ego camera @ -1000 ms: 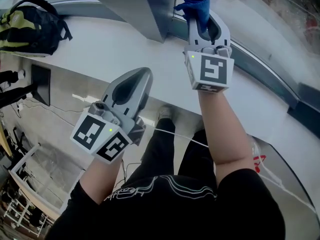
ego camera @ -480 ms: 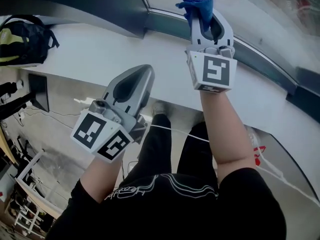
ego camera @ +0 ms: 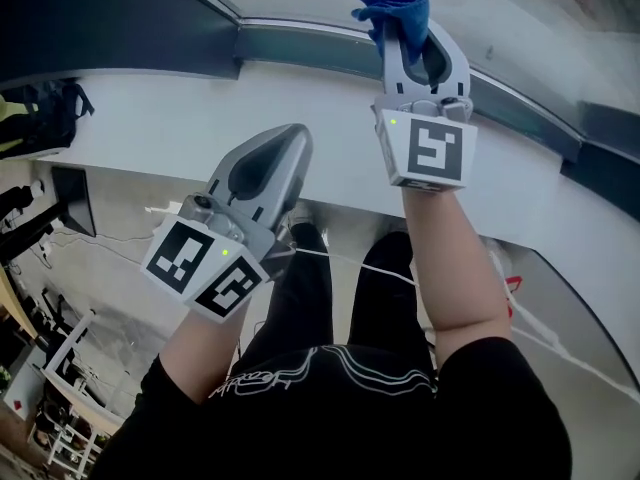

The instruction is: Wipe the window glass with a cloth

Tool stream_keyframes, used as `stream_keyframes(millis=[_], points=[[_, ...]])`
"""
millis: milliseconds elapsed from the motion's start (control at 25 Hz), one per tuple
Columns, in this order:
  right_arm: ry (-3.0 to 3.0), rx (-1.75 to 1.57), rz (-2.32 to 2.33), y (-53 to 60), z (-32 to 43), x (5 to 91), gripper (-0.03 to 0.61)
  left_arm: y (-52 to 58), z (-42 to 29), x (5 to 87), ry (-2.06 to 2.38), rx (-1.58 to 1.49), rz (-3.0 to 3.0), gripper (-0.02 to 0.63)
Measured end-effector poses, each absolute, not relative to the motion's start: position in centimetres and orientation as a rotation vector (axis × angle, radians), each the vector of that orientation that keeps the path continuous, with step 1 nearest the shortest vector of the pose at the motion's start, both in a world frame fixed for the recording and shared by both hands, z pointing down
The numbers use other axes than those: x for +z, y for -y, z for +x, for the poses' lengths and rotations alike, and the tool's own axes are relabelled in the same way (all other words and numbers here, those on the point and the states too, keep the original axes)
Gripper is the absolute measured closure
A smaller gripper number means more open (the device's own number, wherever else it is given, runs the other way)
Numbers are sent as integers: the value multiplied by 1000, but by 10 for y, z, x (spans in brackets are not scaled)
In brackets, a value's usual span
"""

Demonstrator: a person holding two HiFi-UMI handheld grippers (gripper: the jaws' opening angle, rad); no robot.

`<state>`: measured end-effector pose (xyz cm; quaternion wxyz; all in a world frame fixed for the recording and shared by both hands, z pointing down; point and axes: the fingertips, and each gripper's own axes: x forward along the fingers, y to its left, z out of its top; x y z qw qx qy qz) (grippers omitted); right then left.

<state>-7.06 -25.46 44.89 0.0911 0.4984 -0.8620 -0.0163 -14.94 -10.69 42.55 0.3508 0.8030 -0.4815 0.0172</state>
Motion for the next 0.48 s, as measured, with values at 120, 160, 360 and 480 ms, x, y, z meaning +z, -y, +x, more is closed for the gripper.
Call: stream_keyframes(millis=[120, 160, 360, 480], points=[[2517, -17, 1538, 249, -10, 436, 511, 105, -97, 413, 1216, 55, 2099, 607], [2515, -22, 1553, 246, 14, 428, 511, 102, -75, 406, 1205, 60, 2106, 607], [2515, -40, 1585, 251, 40, 439, 511, 112, -53, 422, 1167, 75, 2116, 607], [2498, -44, 1606, 251, 79, 440, 511, 113, -17, 423, 1141, 84, 2128, 607]])
